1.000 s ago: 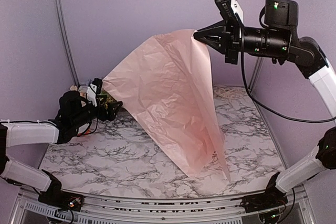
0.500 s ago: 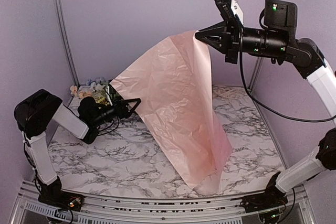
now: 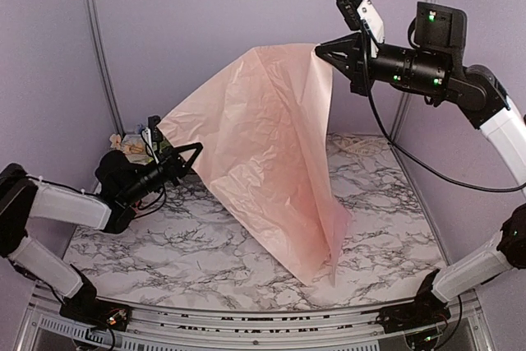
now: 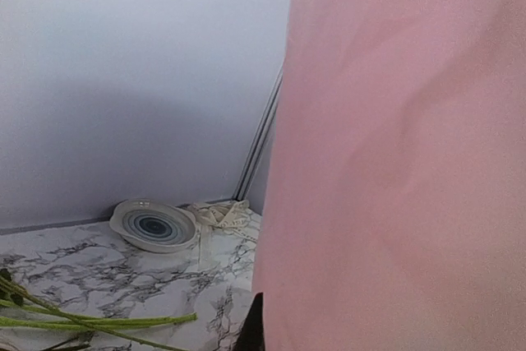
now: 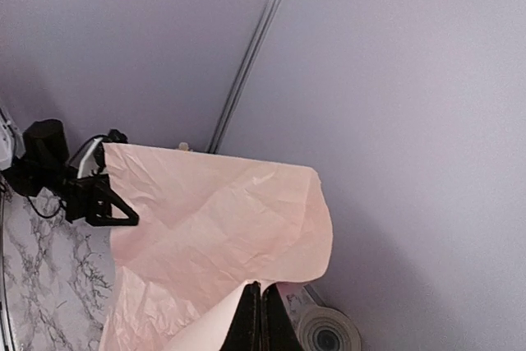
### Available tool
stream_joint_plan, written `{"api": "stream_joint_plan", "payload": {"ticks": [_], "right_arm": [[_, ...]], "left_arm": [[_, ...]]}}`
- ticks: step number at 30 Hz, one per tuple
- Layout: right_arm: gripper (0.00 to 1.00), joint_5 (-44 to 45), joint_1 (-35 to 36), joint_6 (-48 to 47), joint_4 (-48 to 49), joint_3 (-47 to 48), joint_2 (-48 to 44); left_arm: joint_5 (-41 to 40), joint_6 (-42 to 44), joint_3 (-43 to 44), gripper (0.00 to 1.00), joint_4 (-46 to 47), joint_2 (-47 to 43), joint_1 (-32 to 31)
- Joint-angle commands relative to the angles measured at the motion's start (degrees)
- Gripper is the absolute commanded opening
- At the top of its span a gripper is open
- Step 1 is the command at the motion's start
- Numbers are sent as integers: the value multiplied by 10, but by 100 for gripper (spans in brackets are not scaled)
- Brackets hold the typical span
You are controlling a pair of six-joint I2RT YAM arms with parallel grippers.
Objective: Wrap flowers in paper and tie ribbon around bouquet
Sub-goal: Unfold the folded wrapping paper at the center of the board.
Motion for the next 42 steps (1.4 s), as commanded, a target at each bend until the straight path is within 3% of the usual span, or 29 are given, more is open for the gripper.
{"api": "stream_joint_plan", "payload": {"ticks": [1, 4, 8, 12, 18, 23, 30, 34, 40, 42], "right_arm": [[0, 162, -13, 49, 31, 9, -18], [0, 193, -33, 72, 34, 15, -27], [0, 234, -37, 77, 25, 33, -22], [0, 234, -37, 73, 26, 51, -20], [0, 285, -39, 71, 43, 96, -14], [0, 315, -41, 59, 57, 139, 36], [0, 367, -134, 45, 87, 257, 226], [0, 366, -142, 25, 87, 303, 339], [0, 382, -144, 49, 119, 256, 437], [0, 389, -147, 51, 130, 241, 465]], "left_arm": [[-37, 145, 0, 0, -304, -212, -34], [-55, 158, 24, 0, -467, -311, -47], [-45, 149, 33, 0, -558, -393, -84], [-77, 178, 68, 0, -644, -427, -150], [-78, 231, 162, 0, -772, -435, -170], [-75, 225, 216, 0, -772, -397, -170], [-112, 196, 247, 0, -759, -310, -151], [-93, 146, 248, 0, -727, -273, -105], [-70, 47, 204, 0, -708, -184, -29], [-41, 25, 168, 0, -659, -159, -19]]}}
